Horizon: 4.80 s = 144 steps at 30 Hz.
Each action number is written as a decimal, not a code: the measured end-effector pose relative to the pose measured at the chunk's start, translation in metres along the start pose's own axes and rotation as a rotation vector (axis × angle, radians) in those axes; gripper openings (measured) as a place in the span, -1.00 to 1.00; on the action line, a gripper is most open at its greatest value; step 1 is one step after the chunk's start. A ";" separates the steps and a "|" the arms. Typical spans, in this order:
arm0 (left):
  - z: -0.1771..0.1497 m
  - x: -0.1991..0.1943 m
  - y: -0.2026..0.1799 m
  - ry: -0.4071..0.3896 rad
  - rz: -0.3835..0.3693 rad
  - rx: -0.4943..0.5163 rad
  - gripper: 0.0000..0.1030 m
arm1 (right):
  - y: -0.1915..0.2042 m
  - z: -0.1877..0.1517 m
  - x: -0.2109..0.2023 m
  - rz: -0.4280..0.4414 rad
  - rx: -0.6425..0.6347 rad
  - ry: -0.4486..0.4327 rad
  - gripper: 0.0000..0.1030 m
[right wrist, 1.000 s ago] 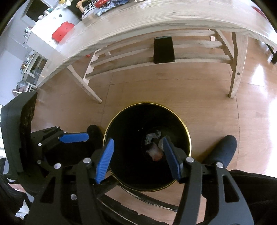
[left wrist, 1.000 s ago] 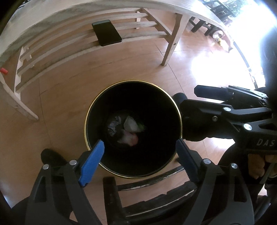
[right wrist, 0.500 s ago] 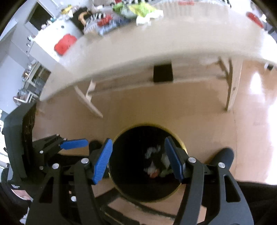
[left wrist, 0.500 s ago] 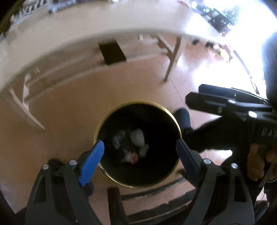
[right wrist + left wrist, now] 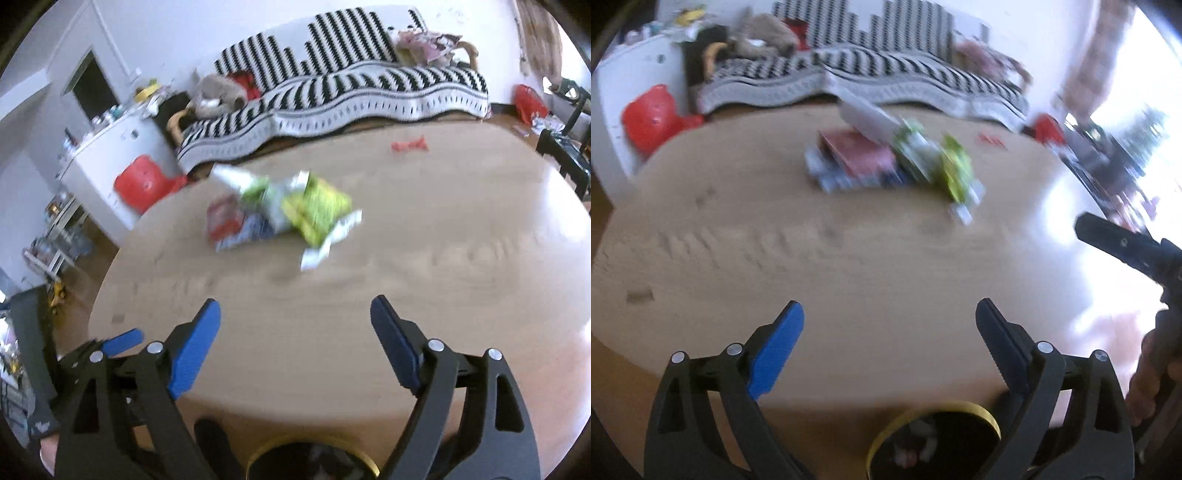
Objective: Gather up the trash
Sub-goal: 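Grasp the yellow popcorn bag with the right tool while the left tool grasps the red cigarette box, then carry the bag and box over the bin and open both tools to drop them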
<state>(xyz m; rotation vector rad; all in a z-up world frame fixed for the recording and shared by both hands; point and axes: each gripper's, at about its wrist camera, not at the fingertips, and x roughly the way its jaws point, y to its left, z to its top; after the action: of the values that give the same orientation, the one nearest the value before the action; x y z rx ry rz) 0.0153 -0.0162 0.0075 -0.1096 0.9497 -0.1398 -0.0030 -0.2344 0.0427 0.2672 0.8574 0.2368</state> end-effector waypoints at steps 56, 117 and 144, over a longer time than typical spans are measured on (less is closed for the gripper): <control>0.054 0.008 0.042 -0.167 0.118 -0.010 0.12 | -0.015 0.066 0.066 0.152 0.104 -0.001 -0.14; -0.254 0.029 -0.041 0.543 -0.214 0.138 0.13 | -0.032 -0.259 -0.011 0.101 0.075 0.506 -0.13; -0.250 0.032 -0.041 0.544 -0.212 0.115 0.56 | -0.032 -0.252 -0.013 0.096 0.095 0.476 0.29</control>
<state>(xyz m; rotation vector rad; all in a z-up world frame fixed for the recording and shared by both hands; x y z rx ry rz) -0.1731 -0.0701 -0.1560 -0.0661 1.4691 -0.4344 -0.2020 -0.2347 -0.1159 0.3480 1.3310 0.3571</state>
